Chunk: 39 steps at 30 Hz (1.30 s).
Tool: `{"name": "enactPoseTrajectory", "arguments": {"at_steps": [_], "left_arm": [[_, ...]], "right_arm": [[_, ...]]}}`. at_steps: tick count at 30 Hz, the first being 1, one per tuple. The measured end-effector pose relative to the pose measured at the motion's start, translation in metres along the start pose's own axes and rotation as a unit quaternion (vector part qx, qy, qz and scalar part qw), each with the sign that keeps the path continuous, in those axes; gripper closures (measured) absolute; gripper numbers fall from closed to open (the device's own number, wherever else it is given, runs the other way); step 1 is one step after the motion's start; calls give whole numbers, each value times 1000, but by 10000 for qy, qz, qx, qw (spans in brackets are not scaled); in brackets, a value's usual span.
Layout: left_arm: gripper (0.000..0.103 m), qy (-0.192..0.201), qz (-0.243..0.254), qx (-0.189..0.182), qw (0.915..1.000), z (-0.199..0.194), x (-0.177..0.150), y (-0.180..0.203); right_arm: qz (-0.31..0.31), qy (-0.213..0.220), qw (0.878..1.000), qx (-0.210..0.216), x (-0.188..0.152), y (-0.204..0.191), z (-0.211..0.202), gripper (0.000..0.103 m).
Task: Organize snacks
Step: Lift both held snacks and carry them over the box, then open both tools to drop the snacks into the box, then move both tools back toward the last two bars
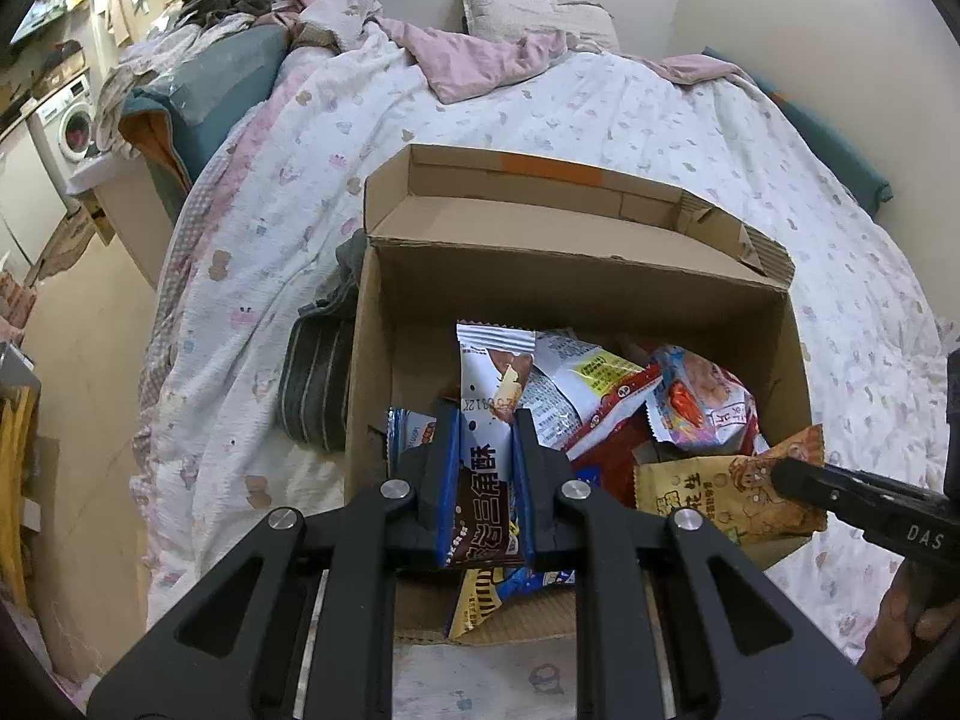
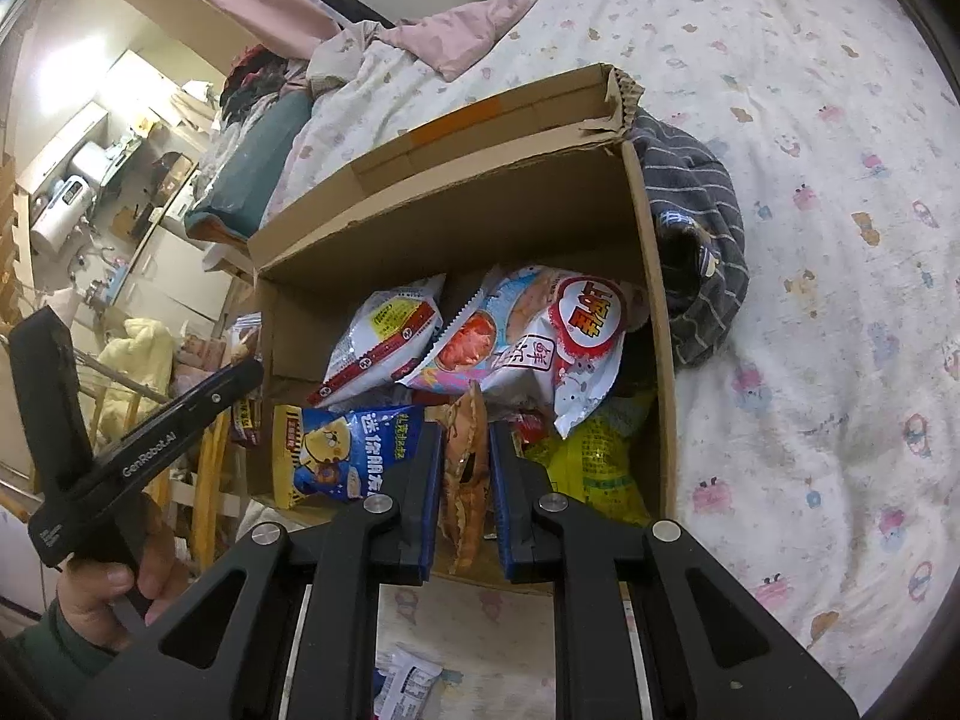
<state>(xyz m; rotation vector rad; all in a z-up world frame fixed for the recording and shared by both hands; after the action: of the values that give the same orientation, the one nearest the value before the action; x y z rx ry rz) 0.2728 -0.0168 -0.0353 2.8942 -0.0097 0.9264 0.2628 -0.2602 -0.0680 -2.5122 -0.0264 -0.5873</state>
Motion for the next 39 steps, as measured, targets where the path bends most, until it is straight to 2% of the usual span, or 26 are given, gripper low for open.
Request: {"name": "enactPoseTrajectory", "arguments": {"at_steps": [6,7,9,11,13,15,17,20,24,25,26,28,39], "left_arm": [[88,-87,-77,2,9999,1,-3,0],[88,-102,-96,0,9999,1,-3,0],[80,-126,-105,3,9999,2,-4,0],[62,-97,-119,4,9999,2,-4,-1],[57,-64,-126,-31,9999,1,-4,-1],[47,-38,-109,-72,9999,-1,-4,0],[32,14,-131,-62,9999,-3,-3,0],[29,58,-98,6,9999,-4,-3,1],[29,81,-25,-17,10000,-6,-3,2],[29,93,-40,-25,9999,-7,-3,1],[29,102,-39,-11,9999,-7,-3,1],[29,131,-31,22,9999,-8,-3,0],[29,170,-31,33,9998,-10,-2,1]], "right_arm": [[-49,-8,10000,-26,0,-1,0,87],[-53,-9,10000,-19,0,0,0,83],[3,-14,10000,11,0,1,1,83],[182,-81,9997,105,0,6,4,83],[203,-75,9998,40,-1,9,4,83],[211,-51,9998,15,0,10,3,82],[219,-3,9998,-12,0,10,1,81],[146,137,9997,-125,1,9,-5,72],[-141,344,9986,-379,4,3,-14,68],[-174,397,9981,-446,5,2,-16,59],[-185,474,9973,-534,7,2,-18,42],[-191,658,9956,-647,9,2,-24,34],[-338,549,9956,-681,9,0,-22,31]]}}
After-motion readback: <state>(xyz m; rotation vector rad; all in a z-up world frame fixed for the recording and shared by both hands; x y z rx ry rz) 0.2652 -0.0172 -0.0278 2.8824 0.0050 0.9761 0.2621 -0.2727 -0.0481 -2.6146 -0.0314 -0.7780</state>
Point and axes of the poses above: each gripper's, at about its wrist camera, not at the fingertips, and z roughly the way its jaws point, y to its right, x to its top, the point moved 2 cm from there along z, roughly the way its jaws point, and after that the axes turned 1 degree about -z, right-handed, at the moved point
